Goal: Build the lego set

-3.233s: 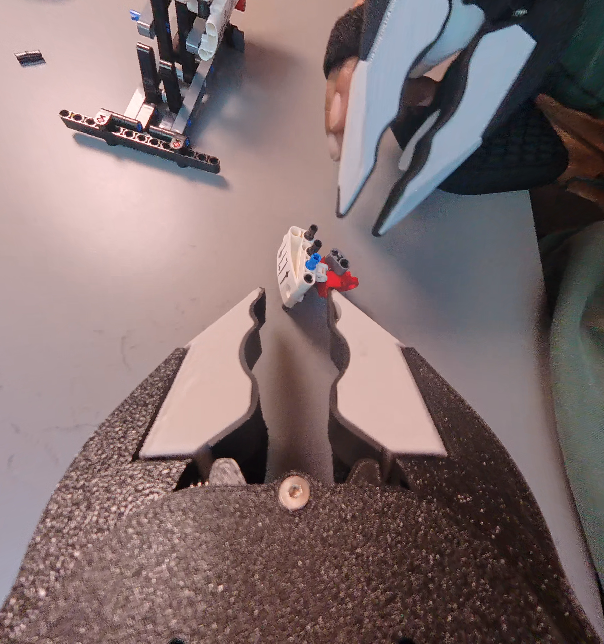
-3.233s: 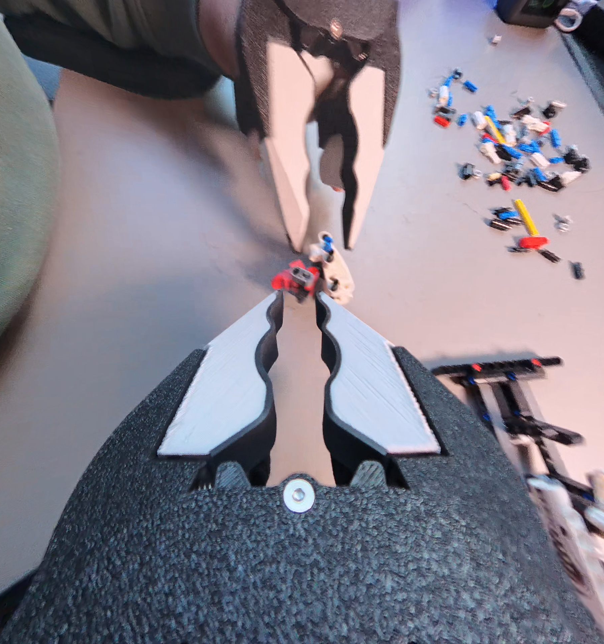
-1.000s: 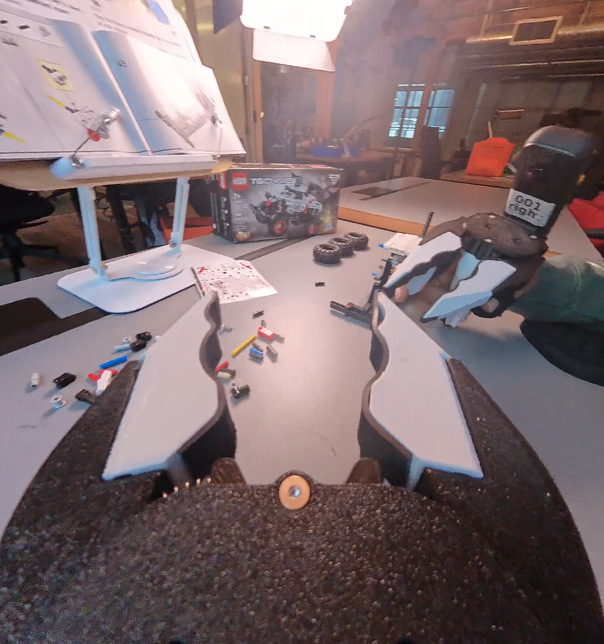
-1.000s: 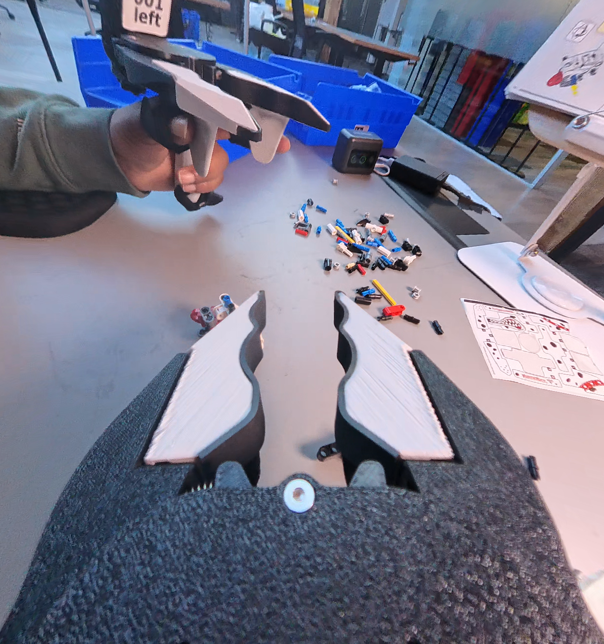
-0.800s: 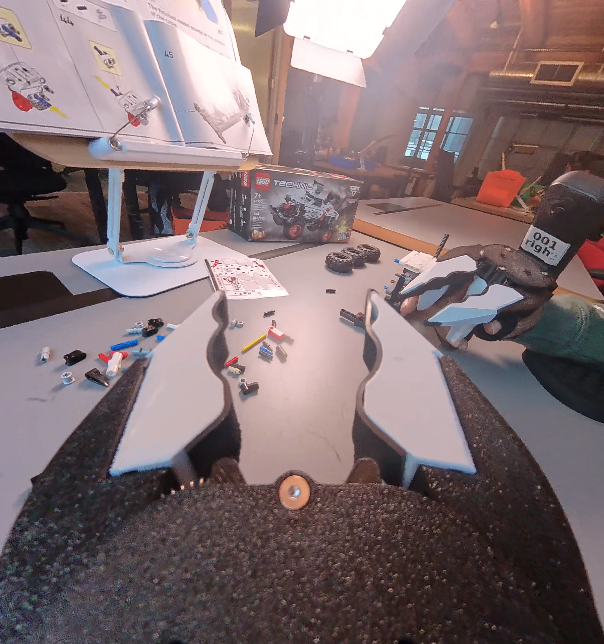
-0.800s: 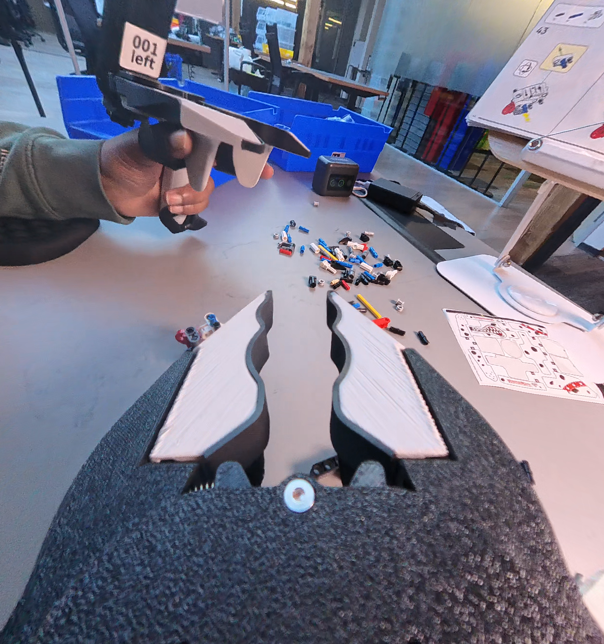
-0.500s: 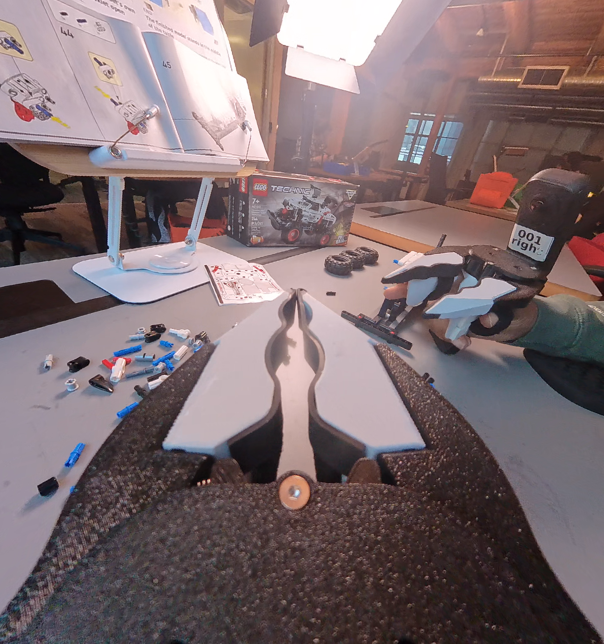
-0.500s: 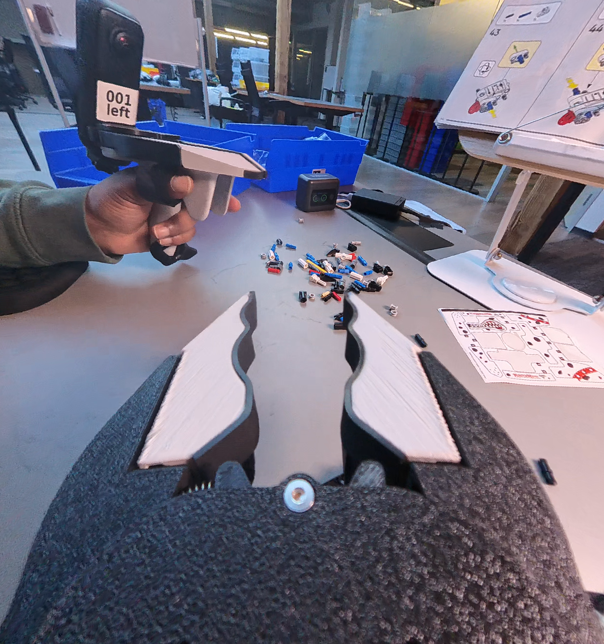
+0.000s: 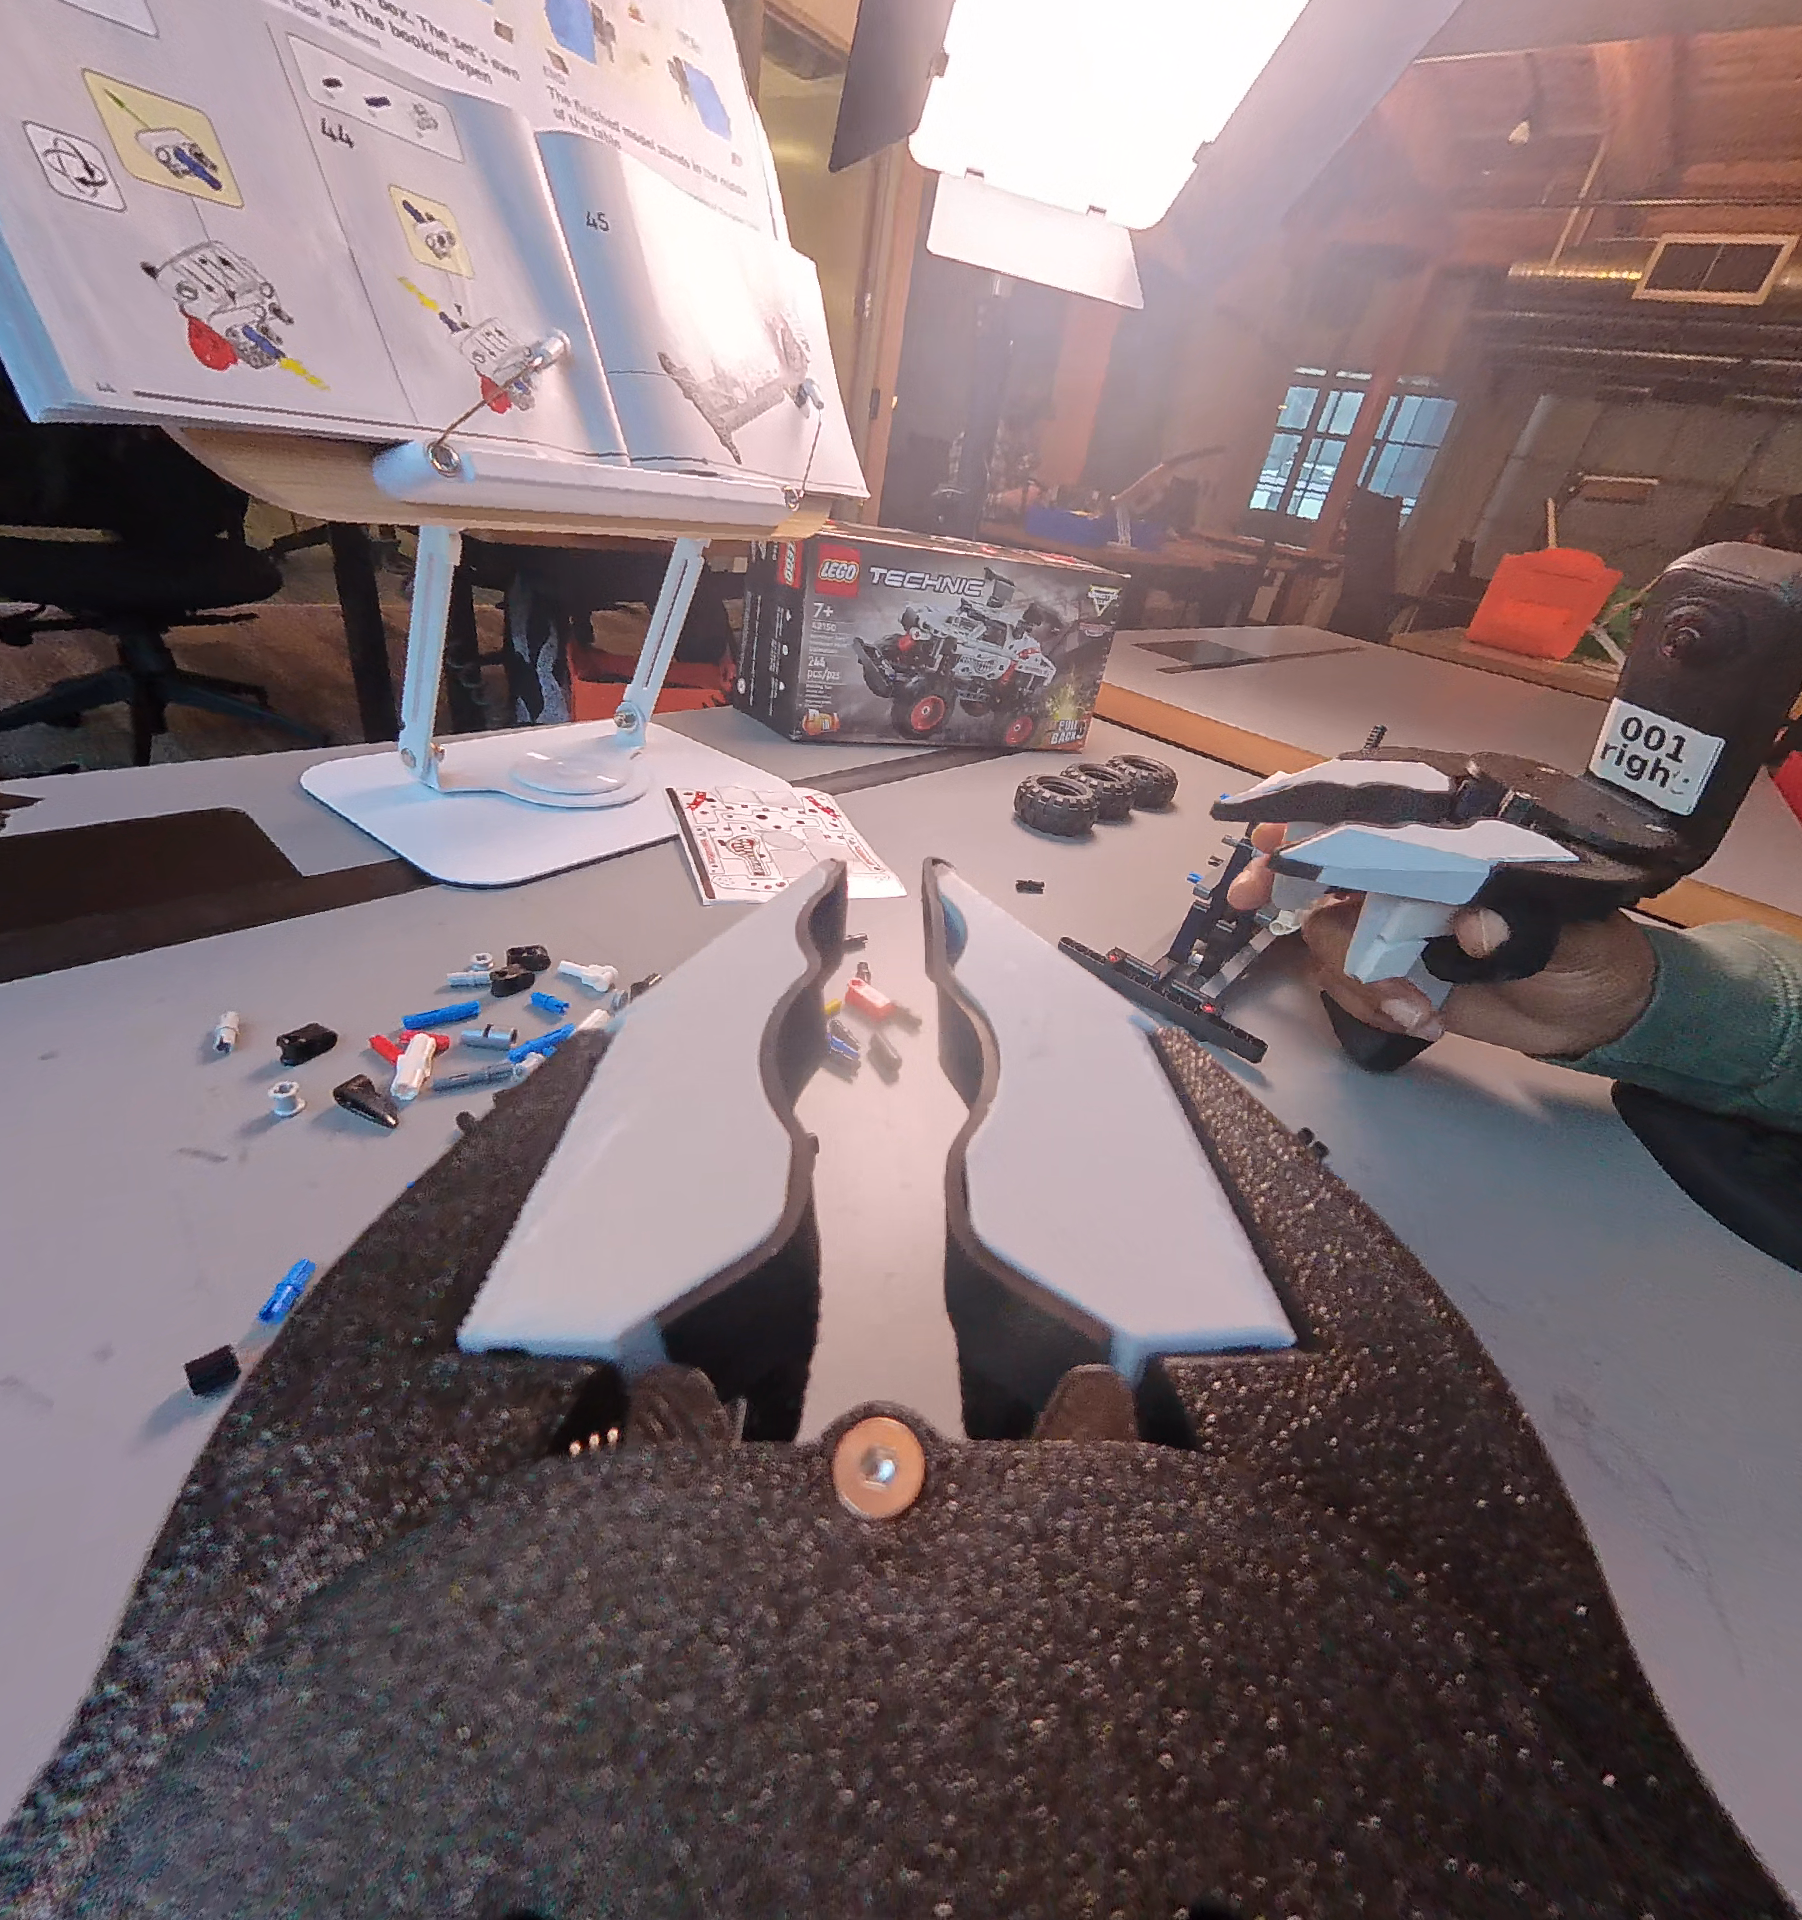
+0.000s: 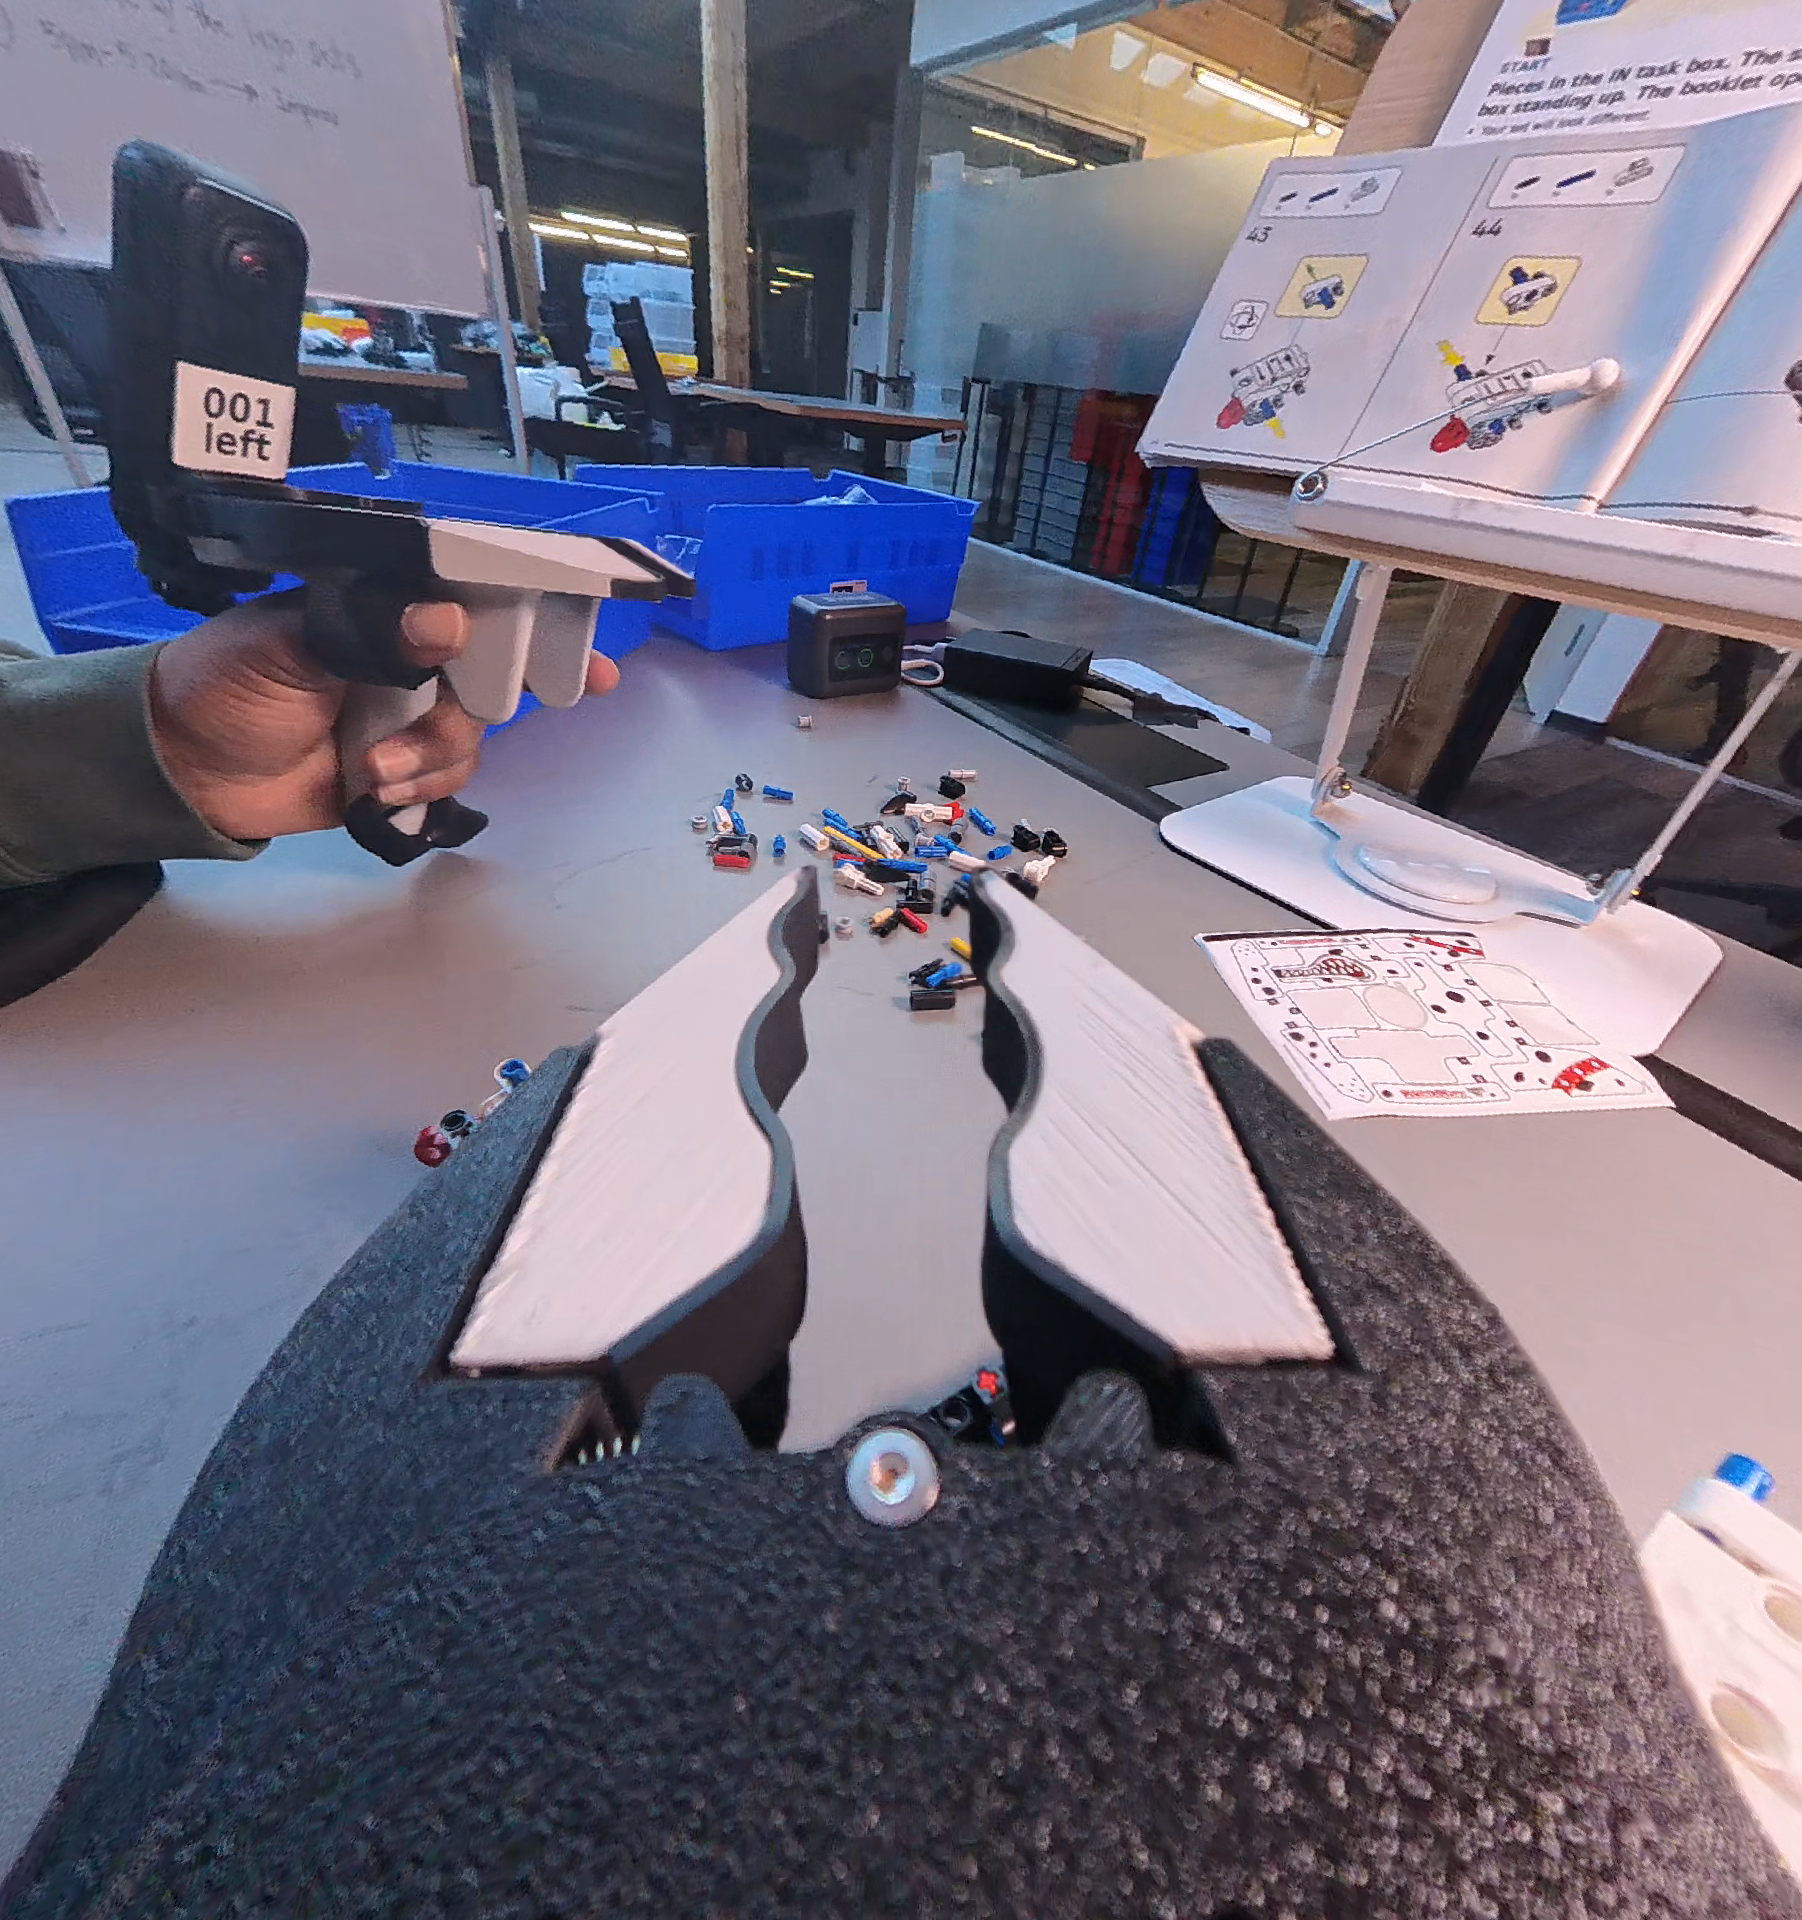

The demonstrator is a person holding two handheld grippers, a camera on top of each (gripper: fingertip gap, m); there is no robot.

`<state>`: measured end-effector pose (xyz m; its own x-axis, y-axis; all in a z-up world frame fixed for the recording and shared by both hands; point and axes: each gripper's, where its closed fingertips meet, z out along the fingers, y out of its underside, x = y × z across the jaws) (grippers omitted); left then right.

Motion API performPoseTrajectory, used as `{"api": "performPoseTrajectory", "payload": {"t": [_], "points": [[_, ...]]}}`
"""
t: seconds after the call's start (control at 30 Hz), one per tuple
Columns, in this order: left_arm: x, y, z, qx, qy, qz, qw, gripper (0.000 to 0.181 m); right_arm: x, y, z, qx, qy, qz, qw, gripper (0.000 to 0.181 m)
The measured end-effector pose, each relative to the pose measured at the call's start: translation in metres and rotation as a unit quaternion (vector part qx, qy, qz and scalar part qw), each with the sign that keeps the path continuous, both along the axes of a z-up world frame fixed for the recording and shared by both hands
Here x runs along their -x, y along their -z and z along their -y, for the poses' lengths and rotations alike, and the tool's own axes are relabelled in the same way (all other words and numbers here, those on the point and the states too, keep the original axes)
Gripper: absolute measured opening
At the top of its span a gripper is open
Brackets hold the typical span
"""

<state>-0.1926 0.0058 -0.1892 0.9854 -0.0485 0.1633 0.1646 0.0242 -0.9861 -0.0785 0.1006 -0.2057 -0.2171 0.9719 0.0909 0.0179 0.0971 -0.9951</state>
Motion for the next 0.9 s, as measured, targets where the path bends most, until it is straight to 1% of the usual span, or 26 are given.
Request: {"api": "performPoseTrajectory", "payload": {"t": [0.1,0.17,0.27,0.47,0.6,0.9], "points": [[0.002,0.004,-0.001,0.013,-0.004,0.014,1.0,0.03,0.001,-0.002,-0.005,0.0,0.018,-0.001,1.0,0.047],[0.004,0.006,-0.002,0.016,-0.009,0.015,1.0,0.035,-0.001,-0.004,-0.005,0.003,0.021,-0.004,1.0,0.053],[0.004,0.006,-0.002,0.018,-0.013,0.011,1.0,0.038,-0.002,-0.006,-0.005,0.005,0.019,-0.006,1.0,0.053],[-0.003,0.014,-0.008,0.038,-0.007,-0.006,0.999,0.037,-0.002,-0.003,-0.008,0.019,0.022,0.001,1.0,0.049],[-0.004,0.015,-0.009,0.041,-0.011,-0.018,0.999,0.037,-0.002,-0.004,-0.01,0.02,0.026,0.0,0.999,0.049],[-0.007,0.009,-0.005,0.029,-0.005,0.003,1.0,0.037,0.0,0.002,-0.01,0.015,0.029,0.01,0.999,0.044]]}}
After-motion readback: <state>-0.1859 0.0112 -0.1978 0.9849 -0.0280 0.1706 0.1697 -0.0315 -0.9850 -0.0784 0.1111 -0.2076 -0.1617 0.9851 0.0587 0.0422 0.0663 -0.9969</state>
